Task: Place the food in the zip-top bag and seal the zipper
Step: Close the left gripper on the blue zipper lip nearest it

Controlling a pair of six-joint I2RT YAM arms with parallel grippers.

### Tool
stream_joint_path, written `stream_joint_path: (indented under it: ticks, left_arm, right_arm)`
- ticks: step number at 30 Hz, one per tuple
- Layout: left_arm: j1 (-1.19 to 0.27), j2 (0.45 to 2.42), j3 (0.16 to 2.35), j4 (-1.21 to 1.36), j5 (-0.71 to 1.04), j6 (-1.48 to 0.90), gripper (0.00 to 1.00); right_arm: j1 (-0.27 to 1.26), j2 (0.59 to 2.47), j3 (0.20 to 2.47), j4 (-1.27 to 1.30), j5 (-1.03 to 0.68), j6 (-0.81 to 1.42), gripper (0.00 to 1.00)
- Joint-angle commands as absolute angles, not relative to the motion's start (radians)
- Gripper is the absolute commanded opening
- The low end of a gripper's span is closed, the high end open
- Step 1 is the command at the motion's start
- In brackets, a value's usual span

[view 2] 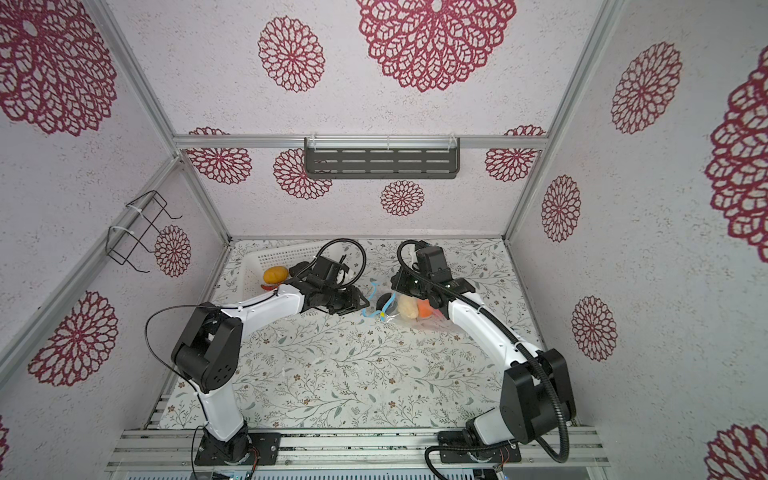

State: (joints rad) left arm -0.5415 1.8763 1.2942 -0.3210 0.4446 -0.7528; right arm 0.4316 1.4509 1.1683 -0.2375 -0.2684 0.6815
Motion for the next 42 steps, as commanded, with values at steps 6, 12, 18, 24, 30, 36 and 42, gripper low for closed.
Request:
stream_joint_path:
  ticks: [6,12,18,24,30,36,42]
  left_arm:
    - [-0.543,1.925,1.280,-0.260,0.471,-0.751,0.30]
    - [-0.543,1.925,1.275,-0.249,0.472,-0.755,0.18]
    - [-0.543,1.930,1.265,-0.239,0.478,-0.758,0.15]
    - [-0.542,1.927,1.277,-0.237,0.490,-0.771,0.08]
    - [-0.541,1.925,1.302,-0.245,0.507,-0.783,0.00]
    - [-0.543,1.908,1.319,-0.257,0.511,-0.791,0.00]
    - [-0.545,1.875,1.341,-0.268,0.514,-0.809,0.00]
  right_arm:
    - [0.425,1.422,1.178,-0.221,-0.285,0.686,0.00]
    - [0.425,1.428,1.179,-0.224,-0.287,0.687,0.00]
    - [0.424,1.436,1.184,-0.224,-0.289,0.687,0.00]
    - [0.424,1.446,1.193,-0.226,-0.289,0.684,0.00]
    - [0.423,1.451,1.203,-0.234,-0.288,0.678,0.00]
    - [0.419,1.448,1.211,-0.242,-0.287,0.671,0.00]
    - [0.409,1.436,1.216,-0.251,-0.287,0.665,0.00]
